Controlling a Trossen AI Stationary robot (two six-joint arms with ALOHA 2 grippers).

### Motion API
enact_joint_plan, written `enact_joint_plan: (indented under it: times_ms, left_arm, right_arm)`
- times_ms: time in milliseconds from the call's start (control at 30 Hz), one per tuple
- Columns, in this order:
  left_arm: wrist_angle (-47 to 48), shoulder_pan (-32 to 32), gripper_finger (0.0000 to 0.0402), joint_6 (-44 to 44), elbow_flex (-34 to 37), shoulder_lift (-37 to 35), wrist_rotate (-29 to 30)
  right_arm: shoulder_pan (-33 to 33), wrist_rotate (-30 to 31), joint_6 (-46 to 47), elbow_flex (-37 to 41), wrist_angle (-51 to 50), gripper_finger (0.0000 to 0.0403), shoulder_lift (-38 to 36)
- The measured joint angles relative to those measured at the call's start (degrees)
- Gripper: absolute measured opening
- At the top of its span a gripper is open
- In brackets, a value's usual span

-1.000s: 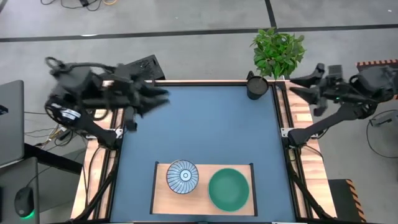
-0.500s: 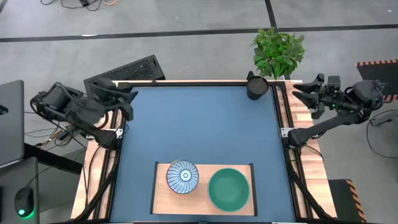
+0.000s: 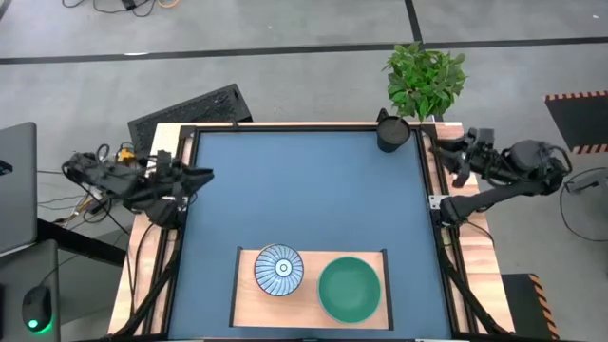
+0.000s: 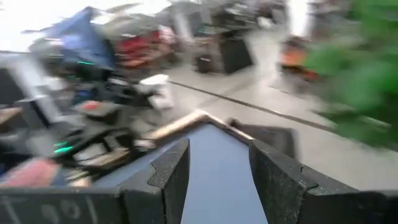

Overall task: Place and stack bowls onto a shelf
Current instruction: Return to Home Position

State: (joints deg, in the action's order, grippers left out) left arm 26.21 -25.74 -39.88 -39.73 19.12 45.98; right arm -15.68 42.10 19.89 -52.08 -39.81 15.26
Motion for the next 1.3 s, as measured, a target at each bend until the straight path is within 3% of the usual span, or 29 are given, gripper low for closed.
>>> enact_joint_plan:
  times_ms: [167, 267, 400, 467, 667, 733, 833, 933, 1033, 1233, 1300]
  left_arm:
    - [-24.85, -0.02, 0.0121, 15.70, 14.85, -13.03, -18.13]
    - [-32.83, -0.03, 0.0121, 21.39, 21.43, -19.26, -26.06]
    - [-33.64, 0.08, 0.0121, 22.62, 23.91, -18.44, -29.02]
    - [-32.39, 0.03, 0.0121, 20.83, 23.92, -17.20, -26.88]
    - [-18.00, 0.05, 0.0121, 15.08, 24.09, -17.16, -22.17]
    - [-13.59, -0.01, 0.0121, 9.27, 24.37, -17.13, -23.38]
    - [-18.54, 0.06, 0.0121, 6.47, 25.24, -16.44, -26.99]
    - [-30.54, -0.13, 0.0121, 18.08, 27.50, -16.45, -41.74]
    - [-40.30, -0.04, 0.0121, 25.24, 29.75, -17.71, -49.92]
    - [-49.06, 0.03, 0.0121, 26.45, 38.55, -18.90, -49.26]
    - [-47.35, 0.00, 0.0121, 24.62, 38.98, -18.72, -48.21]
  right_arm:
    - [-0.02, -15.42, -13.42, 5.06, 18.06, 0.0191, -0.01]
    - [-0.06, -23.75, -19.29, 8.72, 27.30, 0.0191, -0.01]
    - [-0.04, -24.03, -18.23, 13.33, 31.11, 0.0191, -0.97]
    - [-0.02, -24.02, -16.87, 16.08, 32.85, 0.0191, -1.91]
    - [0.02, -24.17, -15.65, 26.84, 41.54, 0.0191, -6.20]
    - [-0.03, -24.21, -15.67, 31.12, 45.36, 0.0191, -7.61]
    - [0.00, -26.27, -15.89, 37.81, 51.95, 0.0191, -10.21]
    - [-0.02, -33.14, -15.76, 44.18, 56.74, 0.0191, -13.44]
    - [-0.03, -35.27, -14.06, 49.33, 59.78, 0.0191, -15.09]
    - [0.13, -33.41, -14.67, 51.57, 58.25, 0.0191, -14.77]
    - [0.17, -32.41, -16.60, 51.57, 57.26, 0.0191, -15.09]
